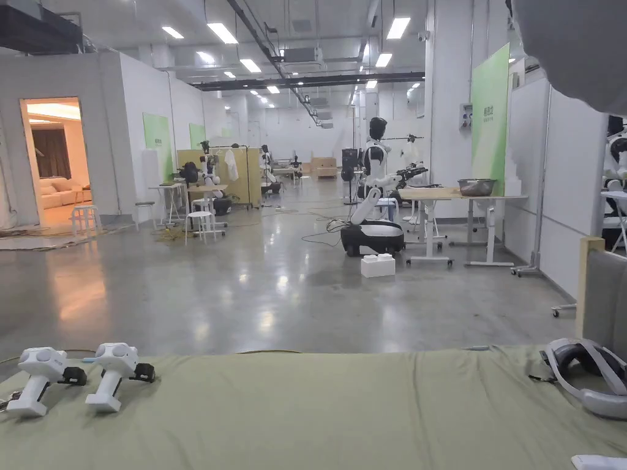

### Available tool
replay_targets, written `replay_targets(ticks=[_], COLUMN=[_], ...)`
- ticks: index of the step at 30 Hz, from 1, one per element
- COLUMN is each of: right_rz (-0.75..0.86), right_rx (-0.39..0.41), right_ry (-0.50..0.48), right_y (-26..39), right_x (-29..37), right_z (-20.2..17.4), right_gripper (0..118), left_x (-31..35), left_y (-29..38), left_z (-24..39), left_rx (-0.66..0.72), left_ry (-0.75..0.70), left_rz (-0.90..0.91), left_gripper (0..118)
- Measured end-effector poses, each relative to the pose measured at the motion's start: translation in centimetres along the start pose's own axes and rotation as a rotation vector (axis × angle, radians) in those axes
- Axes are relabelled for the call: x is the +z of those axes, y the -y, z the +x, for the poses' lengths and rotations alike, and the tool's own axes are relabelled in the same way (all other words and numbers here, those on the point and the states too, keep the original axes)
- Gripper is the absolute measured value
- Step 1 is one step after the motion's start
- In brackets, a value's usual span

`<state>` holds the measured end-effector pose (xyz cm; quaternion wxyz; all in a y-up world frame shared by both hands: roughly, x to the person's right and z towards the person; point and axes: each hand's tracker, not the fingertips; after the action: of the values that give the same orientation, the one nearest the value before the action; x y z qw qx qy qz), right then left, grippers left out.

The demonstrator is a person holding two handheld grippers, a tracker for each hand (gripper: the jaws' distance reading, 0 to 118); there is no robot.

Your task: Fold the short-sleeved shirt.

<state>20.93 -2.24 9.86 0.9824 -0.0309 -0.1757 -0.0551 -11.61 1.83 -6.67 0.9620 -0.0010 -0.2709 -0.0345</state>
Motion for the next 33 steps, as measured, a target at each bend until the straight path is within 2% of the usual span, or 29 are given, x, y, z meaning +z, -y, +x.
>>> replay_targets(ticks=[20,33], right_rz=[-0.030,-0.082], right_rx=[-0.019,-0.087], right_ry=[-0.004,0.019], right_y=[0.3,0.2], right_x=[-0.5,-1.1], right_z=[0.3,1.1], right_gripper=[118,118], left_x=[0.6,0.5], left_y=[-0.1,0.0], left_z=[-0.7,-0.7], left_rx=[0.028,0.039], left_ry=[-0.051,-0.036], left_rz=[0.000,-0.011], left_gripper=[118,118])
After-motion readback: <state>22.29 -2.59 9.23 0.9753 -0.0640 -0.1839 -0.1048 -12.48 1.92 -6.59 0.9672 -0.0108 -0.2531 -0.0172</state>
